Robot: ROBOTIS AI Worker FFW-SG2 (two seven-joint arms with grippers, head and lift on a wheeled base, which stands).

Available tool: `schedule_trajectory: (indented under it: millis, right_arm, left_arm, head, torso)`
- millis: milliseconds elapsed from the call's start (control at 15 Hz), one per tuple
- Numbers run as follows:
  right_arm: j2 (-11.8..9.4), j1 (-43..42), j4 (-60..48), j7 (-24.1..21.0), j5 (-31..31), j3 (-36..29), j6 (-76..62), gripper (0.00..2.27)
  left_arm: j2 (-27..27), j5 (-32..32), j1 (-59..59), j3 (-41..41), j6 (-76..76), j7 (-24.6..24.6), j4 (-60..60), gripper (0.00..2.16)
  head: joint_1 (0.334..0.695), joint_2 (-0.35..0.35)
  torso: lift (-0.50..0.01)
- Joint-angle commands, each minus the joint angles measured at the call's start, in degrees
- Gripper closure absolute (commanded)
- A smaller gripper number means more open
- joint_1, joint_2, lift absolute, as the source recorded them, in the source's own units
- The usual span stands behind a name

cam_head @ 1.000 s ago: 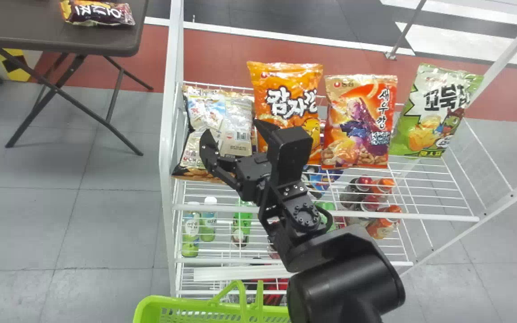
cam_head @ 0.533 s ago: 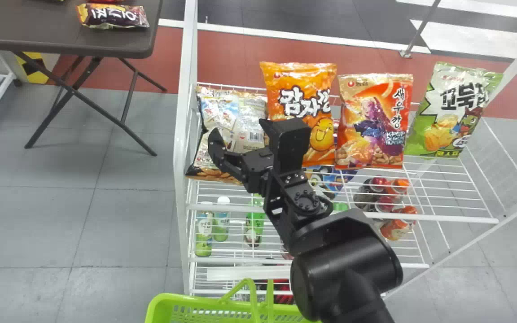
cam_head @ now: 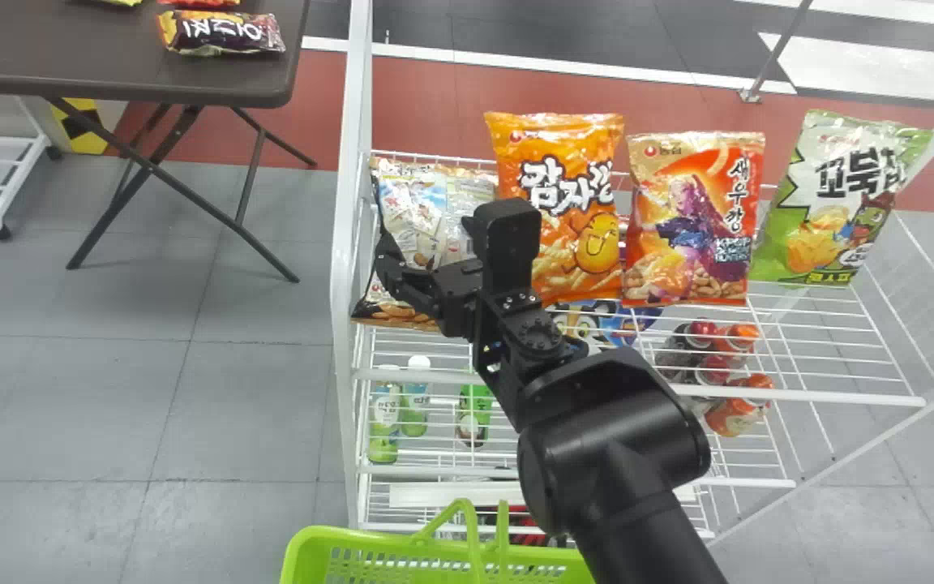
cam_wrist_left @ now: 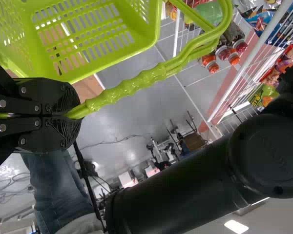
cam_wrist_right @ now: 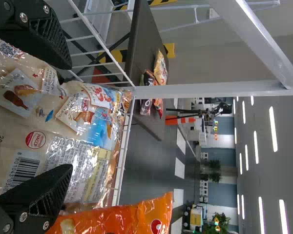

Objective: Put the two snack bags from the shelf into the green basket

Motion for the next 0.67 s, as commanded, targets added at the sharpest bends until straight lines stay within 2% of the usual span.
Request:
schedule_trajectory:
  millis: [0, 133, 267, 333, 400, 467, 600]
  right_arm:
    - [0.2, -2.2, 3.2, 0.0, 0.0, 0.4, 0.6, 0.16]
    - [0.2, -3.5, 5.1, 0.0, 0.0, 0.4, 2.9, 0.26]
    - [0.2, -4.1, 5.4, 0.1, 0.3, 0.4, 5.3, 0.76]
    - [0.2, -4.2, 5.4, 0.0, 0.0, 0.4, 7.2, 1.21]
    - [0.2, -3.8, 5.1, -0.3, -0.4, 0.6, 7.8, 1.82]
    - [0.2, -2.8, 3.7, -2.1, -0.4, 0.9, 6.9, 2.21]
    - [0.2, -1.1, 0.1, -2.1, -0.3, 1.0, 6.9, 2.24]
  left_arm:
    - [0.0, 0.1, -0.1, 0.0, 0.0, 0.0, 0.1, 1.69]
    - [0.0, 0.2, -0.2, 0.1, 0.0, 0.0, 0.2, 1.69]
    - [0.0, 0.3, -0.2, 0.3, -0.2, -0.1, 0.2, 1.69]
    - [0.0, 0.3, -0.2, 0.3, -0.2, -0.1, 0.2, 1.69]
    - [0.0, 0.3, -0.2, 0.3, -0.4, -0.1, 0.2, 1.69]
    - [0.0, 0.3, -0.2, 0.3, -0.4, -0.1, 0.2, 1.69]
    - [0.0, 0.3, -0.2, 0.3, -0.4, -0.1, 0.2, 1.69]
  head:
    - [0.695, -0.13]
    - [0.695, -0.121]
    - [0.695, -0.122]
    - [0.695, -0.123]
    - [0.695, -0.125]
    - [0.695, -0.126]
    - [0.695, -0.132]
  torso:
    - [-0.011]
    - [-0.011]
    - [-0.011]
    - [-0.011]
    - [-0.011]
    - [-0.011]
    - [-0.011]
